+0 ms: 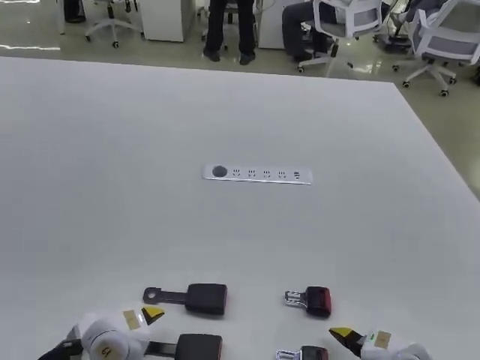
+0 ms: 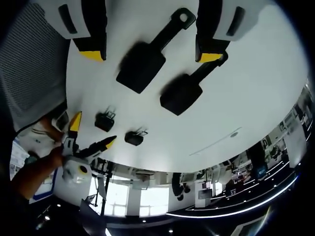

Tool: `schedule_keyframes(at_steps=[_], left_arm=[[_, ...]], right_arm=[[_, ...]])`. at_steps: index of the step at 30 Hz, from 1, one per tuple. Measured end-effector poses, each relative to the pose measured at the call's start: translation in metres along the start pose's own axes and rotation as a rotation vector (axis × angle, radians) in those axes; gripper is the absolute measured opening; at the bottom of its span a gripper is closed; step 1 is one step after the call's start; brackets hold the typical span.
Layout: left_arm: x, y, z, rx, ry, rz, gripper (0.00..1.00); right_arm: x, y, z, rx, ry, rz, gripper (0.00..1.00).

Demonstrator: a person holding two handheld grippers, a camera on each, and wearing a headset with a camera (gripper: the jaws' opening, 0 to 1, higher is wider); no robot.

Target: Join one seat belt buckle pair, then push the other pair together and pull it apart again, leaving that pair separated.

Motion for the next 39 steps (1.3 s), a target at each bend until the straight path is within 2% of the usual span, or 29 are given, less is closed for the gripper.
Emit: schedule_keyframes(at_steps=[5,8,10,13,19,21,23,25,31,35,39], left_arm=[[-0.002,-0.001,0.006,0.041,0.03,0.067,0.73],[-0.003,0.001,0.01,0.059,0.041,0.095,0.72],[-0.003,0.002,0.014,0.07,0.048,0.117,0.69],[0.001,0.004,0.022,0.088,0.067,0.132,0.67],[-0.001,0.001,0.031,0.102,0.095,0.166,0.61],[-0.001,0.001,0.033,0.104,0.096,0.166,0.59],[-0.001,0.001,0.035,0.106,0.102,0.195,0.57],[0.003,0.001,0.037,0.113,0.125,0.22,0.54],[0.004,-0.001,0.036,0.135,0.114,0.231,0.49],[0.005,0.001,0.037,0.142,0.103,0.238,0.45],[0.005,0.005,0.037,0.137,0.104,0.237,0.39]], right_arm=[[0.001,-0.005,0.004,-0.018,0.021,-0.017,0.84],[0.002,-0.01,0.005,-0.031,0.025,-0.005,0.82],[0.002,-0.008,0.007,-0.046,0.025,0.007,0.82],[0.003,-0.008,0.009,-0.054,0.06,-0.035,0.79],[0.007,-0.016,0.015,-0.087,0.092,-0.043,0.71],[0.009,-0.016,0.017,-0.083,0.103,-0.068,0.67],[0.007,-0.016,0.019,-0.089,0.113,-0.09,0.65],[0.008,-0.019,0.02,-0.093,0.135,-0.136,0.62],[0.01,-0.022,0.016,-0.1,0.152,-0.15,0.49],[0.012,-0.023,0.012,-0.103,0.192,-0.216,0.35],[0.01,-0.026,0.013,-0.108,0.203,-0.222,0.35]])
Point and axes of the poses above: the centre of the closed fingertips' face, and the gripper's own axes: z roughly forward along the fingers, y roughly to its left, x roughly out of its underside, the point moved 6 cm from there along -z, roughly backward along the fingers, and after that the axes turned 5 degrees about y, right-handed, at the moved point
